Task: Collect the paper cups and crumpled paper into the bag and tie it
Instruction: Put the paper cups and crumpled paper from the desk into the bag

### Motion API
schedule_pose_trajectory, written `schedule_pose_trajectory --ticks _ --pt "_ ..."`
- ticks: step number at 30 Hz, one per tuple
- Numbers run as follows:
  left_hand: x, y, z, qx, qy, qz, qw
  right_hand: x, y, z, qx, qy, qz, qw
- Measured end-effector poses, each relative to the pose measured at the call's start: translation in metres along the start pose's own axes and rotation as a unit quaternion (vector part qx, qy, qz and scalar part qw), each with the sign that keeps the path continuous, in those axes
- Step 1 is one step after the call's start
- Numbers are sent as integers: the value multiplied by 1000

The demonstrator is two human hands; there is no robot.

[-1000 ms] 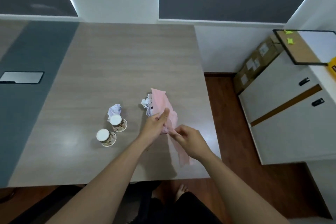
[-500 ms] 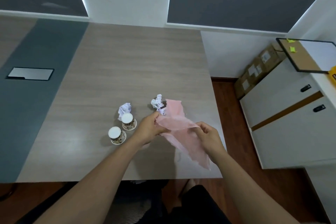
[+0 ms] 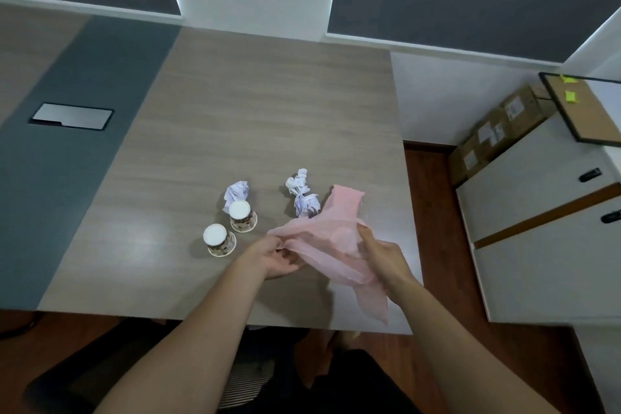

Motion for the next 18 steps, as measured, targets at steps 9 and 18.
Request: schedule_pose_trajectory --ticks 9,18 --pt "36 -8 -18 127 -248 162 947 31 -18 -6 -21 -232 69 970" --pt "73 6 -42 196 -644 255 694 38 -20 -46 42 -194 112 974"
Point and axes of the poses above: each hand's wrist, its own y-axis away from the middle knuckle, its own z-axis out of the palm, x = y × z, the point moved 10 cm from there along -y, towards the middle knuckle, and after that the axes turned 7 degrees about -x, right-handed, at the moved point
